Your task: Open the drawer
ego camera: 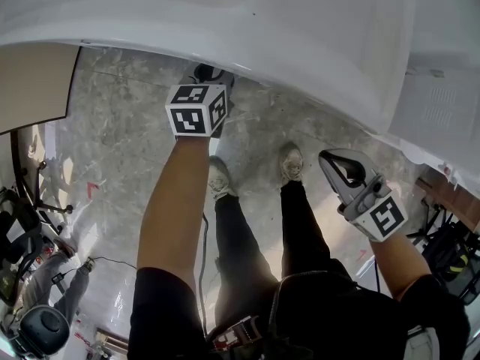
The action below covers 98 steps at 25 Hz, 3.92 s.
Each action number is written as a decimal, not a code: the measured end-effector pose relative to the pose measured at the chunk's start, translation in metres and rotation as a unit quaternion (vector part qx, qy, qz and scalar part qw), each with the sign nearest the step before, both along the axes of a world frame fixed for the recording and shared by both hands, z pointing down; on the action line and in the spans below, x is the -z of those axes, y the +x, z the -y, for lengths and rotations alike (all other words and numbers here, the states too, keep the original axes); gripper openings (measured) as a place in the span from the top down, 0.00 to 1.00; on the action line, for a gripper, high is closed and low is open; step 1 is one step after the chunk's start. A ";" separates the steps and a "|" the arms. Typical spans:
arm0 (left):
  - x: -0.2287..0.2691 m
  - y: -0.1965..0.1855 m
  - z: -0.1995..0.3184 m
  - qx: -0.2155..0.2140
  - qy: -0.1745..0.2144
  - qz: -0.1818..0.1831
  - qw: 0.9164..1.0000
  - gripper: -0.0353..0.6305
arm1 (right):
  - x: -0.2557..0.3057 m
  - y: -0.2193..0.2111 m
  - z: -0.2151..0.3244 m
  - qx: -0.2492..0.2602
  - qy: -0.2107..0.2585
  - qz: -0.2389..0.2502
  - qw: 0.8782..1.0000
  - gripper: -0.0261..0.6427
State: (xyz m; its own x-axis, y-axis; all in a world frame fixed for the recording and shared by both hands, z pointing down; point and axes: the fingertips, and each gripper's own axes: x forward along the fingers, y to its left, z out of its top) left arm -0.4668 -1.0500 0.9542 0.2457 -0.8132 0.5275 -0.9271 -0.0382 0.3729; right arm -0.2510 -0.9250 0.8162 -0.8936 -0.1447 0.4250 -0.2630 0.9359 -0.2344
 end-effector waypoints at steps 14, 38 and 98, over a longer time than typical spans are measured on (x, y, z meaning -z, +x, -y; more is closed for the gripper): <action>-0.001 0.001 -0.027 -0.021 -0.015 0.009 1.000 0.74 | 0.004 -0.013 -0.004 0.009 0.002 0.002 1.000 0.97; -0.005 0.005 -0.082 -0.026 -0.021 0.001 0.999 0.74 | 0.009 -0.025 -0.002 0.015 0.012 0.003 1.000 0.97; -0.006 0.012 -0.195 -0.028 -0.060 -0.013 0.998 0.74 | 0.023 -0.034 -0.010 0.025 0.024 0.013 0.999 0.97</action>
